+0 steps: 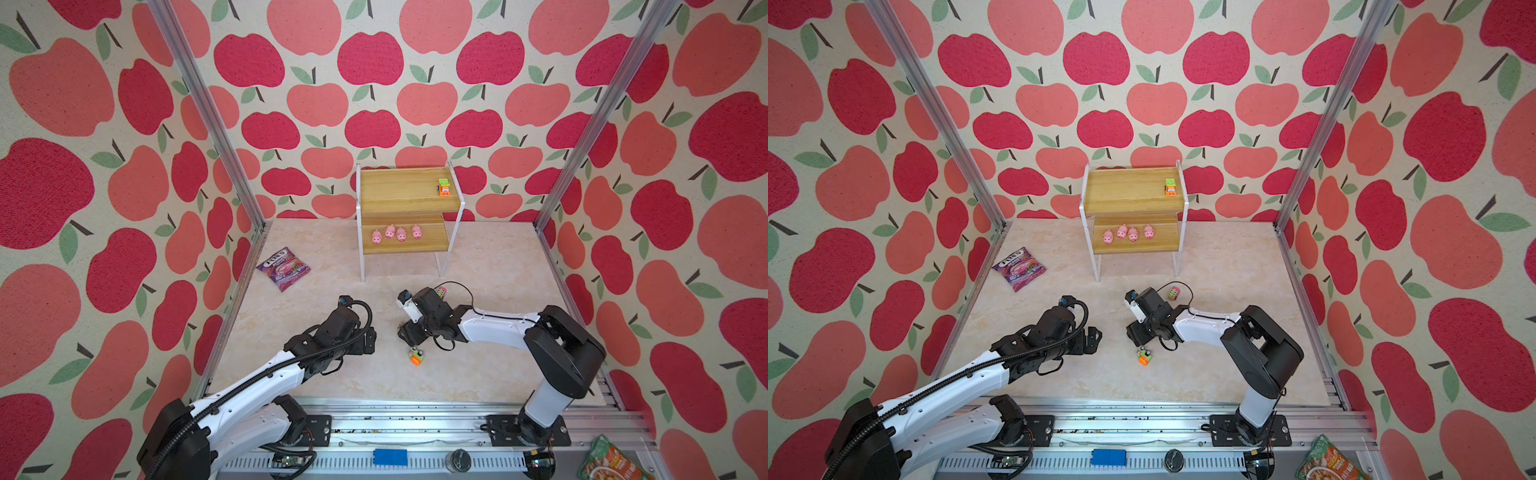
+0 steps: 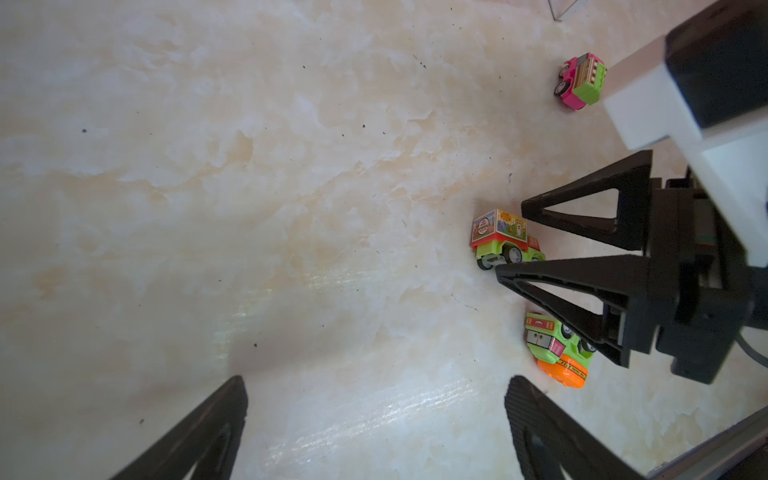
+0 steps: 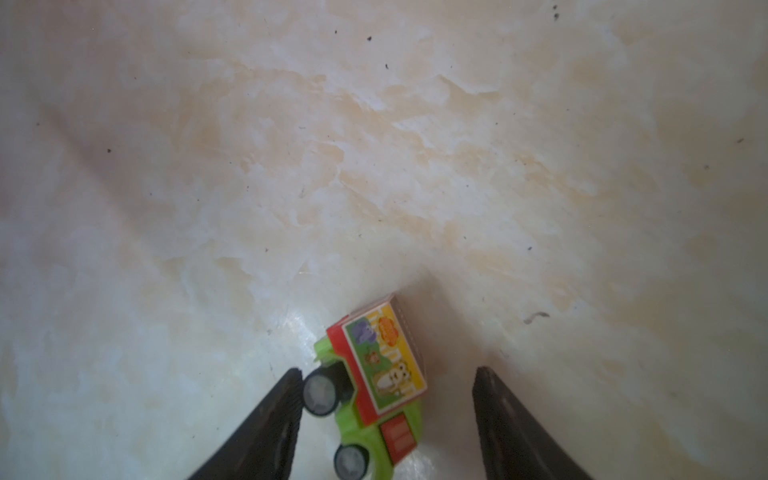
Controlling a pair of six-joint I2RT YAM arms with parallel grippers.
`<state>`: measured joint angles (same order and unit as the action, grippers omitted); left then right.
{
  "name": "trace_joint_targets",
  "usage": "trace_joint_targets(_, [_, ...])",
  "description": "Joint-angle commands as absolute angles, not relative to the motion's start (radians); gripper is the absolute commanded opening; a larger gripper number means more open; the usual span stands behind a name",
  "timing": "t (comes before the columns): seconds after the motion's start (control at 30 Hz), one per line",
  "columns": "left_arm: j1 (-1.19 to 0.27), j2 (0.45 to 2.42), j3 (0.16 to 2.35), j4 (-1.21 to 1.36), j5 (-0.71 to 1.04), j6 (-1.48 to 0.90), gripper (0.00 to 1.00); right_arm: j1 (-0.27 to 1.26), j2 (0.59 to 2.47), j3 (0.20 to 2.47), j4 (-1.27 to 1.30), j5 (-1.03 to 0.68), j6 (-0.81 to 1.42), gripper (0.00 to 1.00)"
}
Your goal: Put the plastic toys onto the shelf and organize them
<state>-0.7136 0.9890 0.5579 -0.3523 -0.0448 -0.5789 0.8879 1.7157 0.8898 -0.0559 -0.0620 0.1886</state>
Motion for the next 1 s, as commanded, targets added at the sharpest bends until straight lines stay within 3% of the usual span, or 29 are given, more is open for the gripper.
trace_joint_targets(0.0, [-0.701, 0.983, 0.572, -0.330, -0.029, -0.555, 0.99, 0.886, 1.729, 0.875, -0.005, -0.061, 0.140, 0.61])
trace_joint_targets(0.27, [-0.691, 0.982, 0.568, -0.316, -0.024, -0.552, 0.99, 0.919, 1.731, 0.853, 0.032, 0.002, 0.073, 0.42])
trace_joint_targets(0.4, [-0.689, 0.973, 0.565, -0.319, -0.025, -0.551, 0.99, 0.959, 1.726, 0.861, 0.014, 0.097, 0.038, 0.39])
trace_joint_targets(0.73, [-0.656, 0.914, 0.559, -0.367, -0.056, -0.554, 0.99, 1.045, 1.784, 0.977, -0.139, 0.539, -0.019, 0.35])
trace_joint_targets(0.97, [-0.550, 0.862, 0.584, -0.449, -0.069, -0.566, 0.99, 1.091, 1.913, 1.134, -0.301, 0.843, -0.039, 0.35])
